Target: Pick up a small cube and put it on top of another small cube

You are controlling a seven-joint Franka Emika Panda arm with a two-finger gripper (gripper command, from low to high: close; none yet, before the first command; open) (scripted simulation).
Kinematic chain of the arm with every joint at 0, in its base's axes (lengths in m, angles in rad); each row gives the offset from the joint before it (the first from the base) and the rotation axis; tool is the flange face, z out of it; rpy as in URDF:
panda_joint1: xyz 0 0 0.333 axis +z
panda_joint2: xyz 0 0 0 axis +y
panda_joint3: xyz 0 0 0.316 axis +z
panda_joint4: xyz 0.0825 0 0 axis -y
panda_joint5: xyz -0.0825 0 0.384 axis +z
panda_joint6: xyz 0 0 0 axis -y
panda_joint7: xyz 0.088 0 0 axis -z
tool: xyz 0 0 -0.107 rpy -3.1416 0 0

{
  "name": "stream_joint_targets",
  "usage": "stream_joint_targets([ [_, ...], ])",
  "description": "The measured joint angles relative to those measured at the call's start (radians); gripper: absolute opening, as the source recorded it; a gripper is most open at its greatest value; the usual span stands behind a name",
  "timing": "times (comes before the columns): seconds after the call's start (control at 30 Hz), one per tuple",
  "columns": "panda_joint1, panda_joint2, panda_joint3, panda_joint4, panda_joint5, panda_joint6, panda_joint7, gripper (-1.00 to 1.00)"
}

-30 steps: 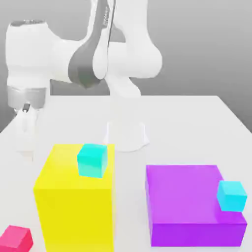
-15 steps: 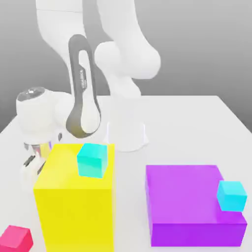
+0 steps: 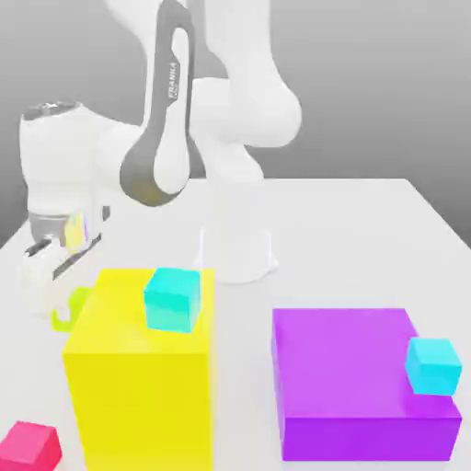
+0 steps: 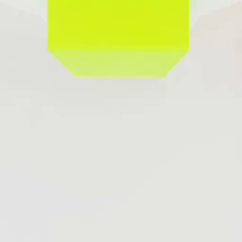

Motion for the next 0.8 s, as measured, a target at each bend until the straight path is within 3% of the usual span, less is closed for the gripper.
stream_joint_targets([
  [0.2,0.139,-0.155,0.015,0.058,0.188,-0.012,-0.025,-1.00],
  [0.4,0.258,-0.290,0.129,0.139,0.089,-0.120,-0.128,-1.00],
  [0.8,0.485,-0.076,0.407,0.315,-0.098,-0.377,-0.289,-1.00],
])
